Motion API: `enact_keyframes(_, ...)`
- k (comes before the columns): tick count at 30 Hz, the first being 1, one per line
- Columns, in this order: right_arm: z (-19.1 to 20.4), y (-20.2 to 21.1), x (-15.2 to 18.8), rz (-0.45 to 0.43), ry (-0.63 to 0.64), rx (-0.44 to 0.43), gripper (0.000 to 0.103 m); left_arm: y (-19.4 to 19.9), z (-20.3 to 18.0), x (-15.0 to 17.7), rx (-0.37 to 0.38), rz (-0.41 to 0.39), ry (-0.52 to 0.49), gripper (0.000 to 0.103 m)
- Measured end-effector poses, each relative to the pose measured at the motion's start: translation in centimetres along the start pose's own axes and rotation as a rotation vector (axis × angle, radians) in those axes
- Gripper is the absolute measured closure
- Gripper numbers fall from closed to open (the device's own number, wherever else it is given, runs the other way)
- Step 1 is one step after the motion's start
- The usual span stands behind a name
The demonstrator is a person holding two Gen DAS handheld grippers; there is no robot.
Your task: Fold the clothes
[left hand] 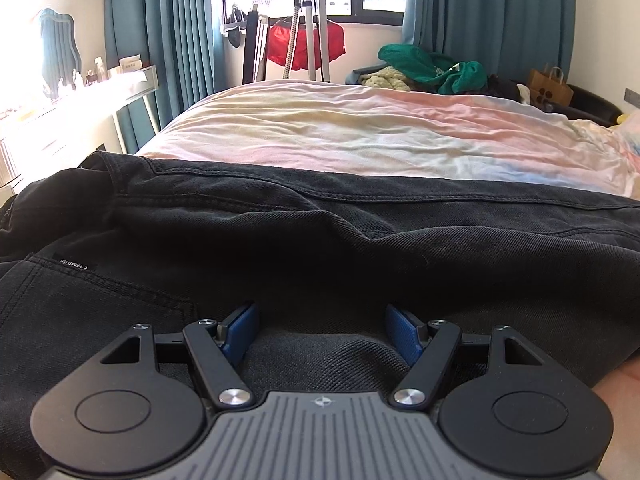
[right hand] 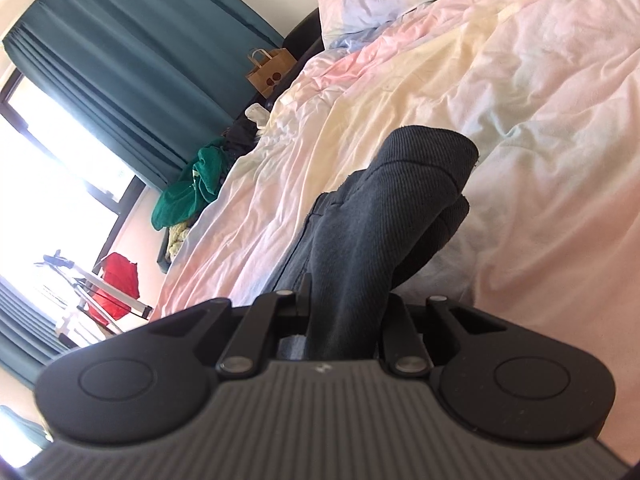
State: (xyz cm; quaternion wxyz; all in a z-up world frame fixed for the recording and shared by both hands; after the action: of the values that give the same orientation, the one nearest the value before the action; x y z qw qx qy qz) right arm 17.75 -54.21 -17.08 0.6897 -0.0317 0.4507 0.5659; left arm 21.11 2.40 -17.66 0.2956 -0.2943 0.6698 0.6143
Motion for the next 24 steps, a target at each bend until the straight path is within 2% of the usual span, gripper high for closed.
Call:
enact_keyframes(3, 1.1, 0.7, -0.5, -0.017, 0.047, 0.011, 0.088, -0.2, -0.1, 0.0, 0.002, 0.009, -0.013, 0.031)
enact_keyframes(8, 5.9, 2.5, -1.3, -0.082, 0.234, 0.016, 0.088, 0.2, 0.1, -0.7, 0.025, 0.022, -0.014, 0.031)
enact_keyframes(14, 14.9, 5.4, -1.2, -0.153, 0.498, -0.025, 0.088, 0.9, 0.4, -1.3, 0.048, 0.031, 0.016, 0.031)
enact_keyframes(16, 18.9, 6.8, -0.3, -0.184, 0.634, -0.057, 0.088, 1.3, 0.4, -1.4, 0.052, 0.026, 0.013, 0.031)
enact_keyframes(19, 25.6, 9.2, 3.5, -0.244, 0.922, -0.128, 0.088, 2.2, 0.6, -2.0, 0.061, 0.009, 0.028, 0.031)
enact_keyframes(21, 29.3, 10.5, 7.6, -0.266, 1.116, -0.189, 0.088, 3.1, 1.1, -2.4, 0.062, -0.012, 0.045, 0.031)
enact_keyframes(23, 31.4, 11.1, 12.6, -0.246, 1.261, -0.251, 0.088, 4.1, 1.6, -2.8, 0.061, -0.035, 0.063, 0.031)
enact_keyframes(24, 31.2, 10.9, 15.0, -0.212, 1.305, -0.271, 0.088, 4.6, 1.8, -3.0, 0.061, -0.047, 0.072, 0.030)
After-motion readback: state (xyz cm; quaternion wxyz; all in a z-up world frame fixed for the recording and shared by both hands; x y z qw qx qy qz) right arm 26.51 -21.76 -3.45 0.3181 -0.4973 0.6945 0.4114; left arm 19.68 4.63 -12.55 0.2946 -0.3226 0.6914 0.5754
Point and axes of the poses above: each gripper's, at about its wrist camera, not at the fingertips, and y roughly against the way its jaws point, z to its left, x to its underside, the point moved 7 cm from there along -y, roughly the way its jaws point, and after that the axes turned 11 degrees about y, right-handed, at the moved point
